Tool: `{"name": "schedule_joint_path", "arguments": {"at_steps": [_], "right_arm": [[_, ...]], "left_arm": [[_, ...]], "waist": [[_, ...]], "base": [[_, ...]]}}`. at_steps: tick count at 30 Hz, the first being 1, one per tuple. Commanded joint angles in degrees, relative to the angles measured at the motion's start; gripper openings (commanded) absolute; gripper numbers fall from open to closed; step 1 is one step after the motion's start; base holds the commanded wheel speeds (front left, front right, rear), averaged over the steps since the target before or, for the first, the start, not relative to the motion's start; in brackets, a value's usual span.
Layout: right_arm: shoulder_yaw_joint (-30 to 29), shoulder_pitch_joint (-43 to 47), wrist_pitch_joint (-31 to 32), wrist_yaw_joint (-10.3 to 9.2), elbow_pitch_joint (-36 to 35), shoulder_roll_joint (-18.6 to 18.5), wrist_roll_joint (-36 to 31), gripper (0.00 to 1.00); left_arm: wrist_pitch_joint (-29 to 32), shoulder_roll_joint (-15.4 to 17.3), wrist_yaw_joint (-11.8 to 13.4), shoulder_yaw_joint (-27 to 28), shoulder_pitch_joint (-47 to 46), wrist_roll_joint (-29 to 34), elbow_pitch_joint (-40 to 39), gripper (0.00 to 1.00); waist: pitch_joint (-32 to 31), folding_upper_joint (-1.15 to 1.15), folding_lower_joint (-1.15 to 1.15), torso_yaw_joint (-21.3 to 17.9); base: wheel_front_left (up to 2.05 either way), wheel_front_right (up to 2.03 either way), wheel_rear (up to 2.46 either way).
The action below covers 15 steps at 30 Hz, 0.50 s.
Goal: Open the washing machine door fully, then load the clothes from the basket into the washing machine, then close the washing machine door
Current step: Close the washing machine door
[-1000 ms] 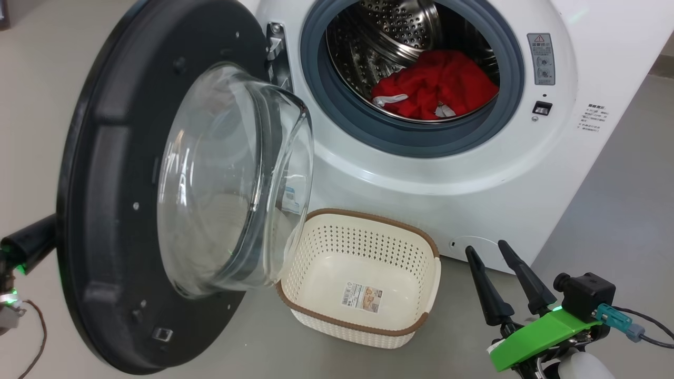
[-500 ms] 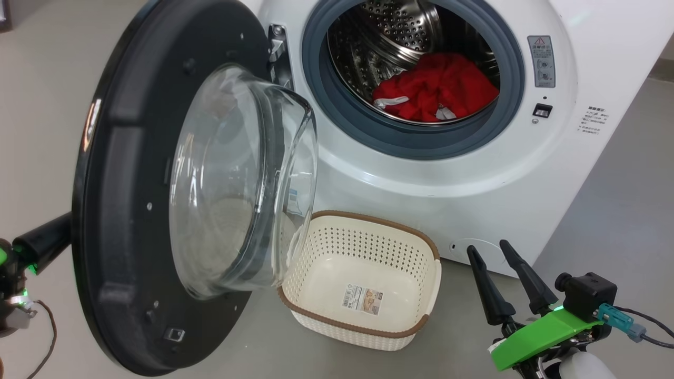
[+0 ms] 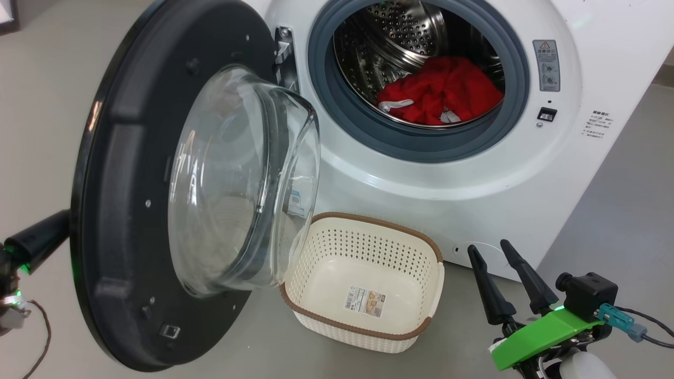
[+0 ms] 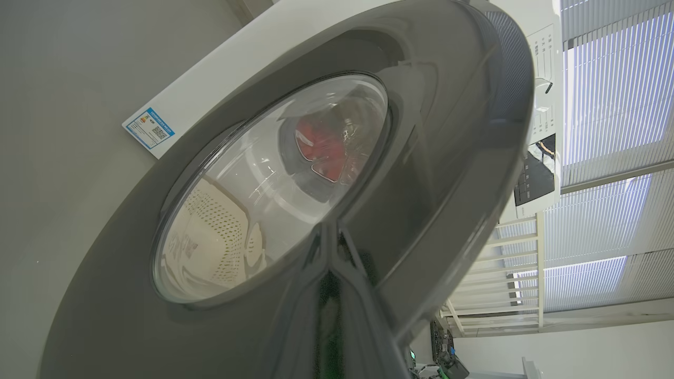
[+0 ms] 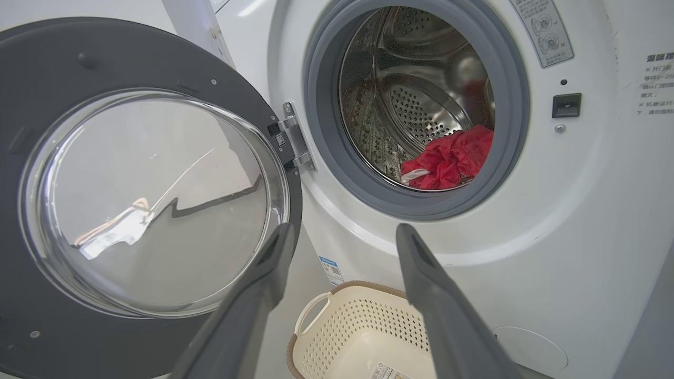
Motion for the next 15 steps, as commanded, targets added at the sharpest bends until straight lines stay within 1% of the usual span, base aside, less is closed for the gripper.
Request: {"name": "schedule_joint_path", "arguments": {"at_steps": [1, 15], "right_arm": [[1.09, -0.06, -0.27, 0.09, -1.24, 0.01, 0.23, 1.00], [0.89, 0.10, -0.27, 0.09, -1.27, 0.13, 0.19, 1.00]], "left_arm": [[-0.48, 2.97, -0.51, 2.14, -1.32, 0.71, -1.20, 0.00], [-5.41, 3.96, -1.38, 4.61, -2.40, 2.76, 0.74, 0.00]], "waist": [[-0.06, 0.00, 0.00, 0.04], [-0.25, 0.00, 0.00, 0.01]], "base": [[0.00, 0.00, 0.00], [0.00, 0.00, 0.00]]}}
